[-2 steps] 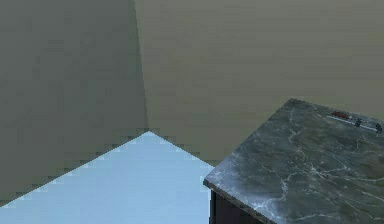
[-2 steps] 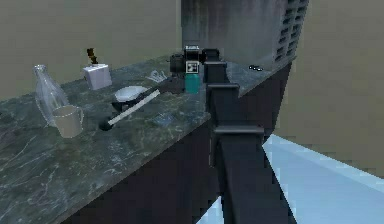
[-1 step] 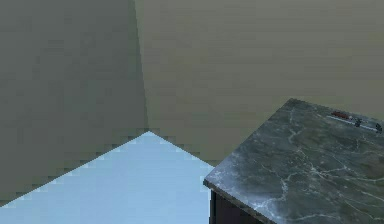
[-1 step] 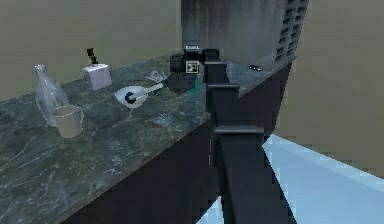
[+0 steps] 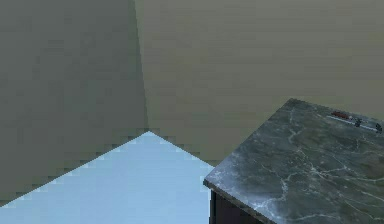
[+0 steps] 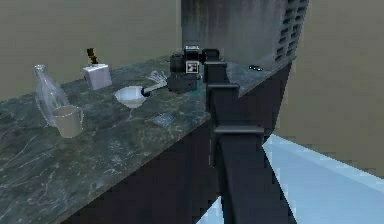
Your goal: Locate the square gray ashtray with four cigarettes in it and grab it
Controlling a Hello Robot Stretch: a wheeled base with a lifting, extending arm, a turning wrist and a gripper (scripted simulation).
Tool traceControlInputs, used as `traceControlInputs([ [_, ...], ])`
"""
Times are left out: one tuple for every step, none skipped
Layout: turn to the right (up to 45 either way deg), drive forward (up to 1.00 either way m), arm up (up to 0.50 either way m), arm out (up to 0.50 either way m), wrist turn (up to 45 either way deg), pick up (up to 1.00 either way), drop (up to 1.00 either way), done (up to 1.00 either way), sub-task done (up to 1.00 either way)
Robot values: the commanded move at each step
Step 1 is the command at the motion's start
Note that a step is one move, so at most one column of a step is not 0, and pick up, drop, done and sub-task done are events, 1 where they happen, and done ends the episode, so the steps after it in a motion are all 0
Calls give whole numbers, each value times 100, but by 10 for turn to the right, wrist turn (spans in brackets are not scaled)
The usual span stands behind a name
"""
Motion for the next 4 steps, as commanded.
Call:
traceControlInputs([
  [0, 0, -16, 0, 0, 0, 0, 0, 0],
  [0, 0, 0, 0, 0, 100, 0, 0, 0],
  [0, 0, 10, 0, 0, 0, 0, 0, 0],
  [0, 0, 0, 0, 0, 0, 0, 100, 0],
])
